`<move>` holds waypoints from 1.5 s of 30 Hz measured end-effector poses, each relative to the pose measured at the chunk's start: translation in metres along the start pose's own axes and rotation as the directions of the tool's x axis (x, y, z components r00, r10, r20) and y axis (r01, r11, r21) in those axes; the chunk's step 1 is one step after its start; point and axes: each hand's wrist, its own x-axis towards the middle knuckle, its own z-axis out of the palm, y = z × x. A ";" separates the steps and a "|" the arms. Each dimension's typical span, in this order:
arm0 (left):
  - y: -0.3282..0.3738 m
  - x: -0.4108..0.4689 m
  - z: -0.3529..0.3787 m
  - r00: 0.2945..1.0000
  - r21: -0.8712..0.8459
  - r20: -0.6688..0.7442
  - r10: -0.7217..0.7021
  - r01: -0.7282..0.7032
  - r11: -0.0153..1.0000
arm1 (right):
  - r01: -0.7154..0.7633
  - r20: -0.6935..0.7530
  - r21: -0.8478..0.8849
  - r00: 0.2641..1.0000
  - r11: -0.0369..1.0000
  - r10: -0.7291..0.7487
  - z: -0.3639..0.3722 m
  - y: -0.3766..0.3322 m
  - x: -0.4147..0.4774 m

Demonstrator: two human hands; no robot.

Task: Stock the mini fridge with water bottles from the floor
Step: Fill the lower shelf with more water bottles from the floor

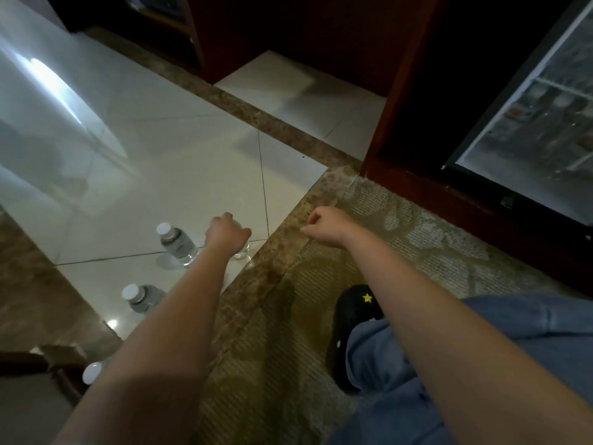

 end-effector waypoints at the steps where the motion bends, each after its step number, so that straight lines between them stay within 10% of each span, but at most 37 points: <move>1: 0.000 0.009 -0.001 1.000 0.029 -0.012 -0.009 0.009 1.000 | 0.002 -0.004 0.001 1.000 1.000 -0.002 -0.001 0.000 0.006; 12: 0.007 0.061 0.022 0.998 0.431 0.060 -0.016 -0.011 0.902 | -0.089 0.002 0.194 0.996 0.977 0.091 0.008 0.048 0.042; 24: 0.024 0.040 0.029 0.997 0.461 0.050 0.064 -0.080 0.884 | -0.122 -0.037 0.252 0.990 0.960 0.135 0.004 0.061 0.040; 35: 0.130 -0.026 -0.019 0.838 0.209 0.156 0.522 -0.545 0.812 | 0.031 0.036 0.235 0.999 0.971 -0.041 0.012 0.043 0.008; 45: 0.120 -0.060 -0.014 0.915 -0.342 -0.111 0.388 -0.402 0.850 | 0.050 -0.176 0.095 0.984 0.994 -0.033 0.015 0.033 -0.013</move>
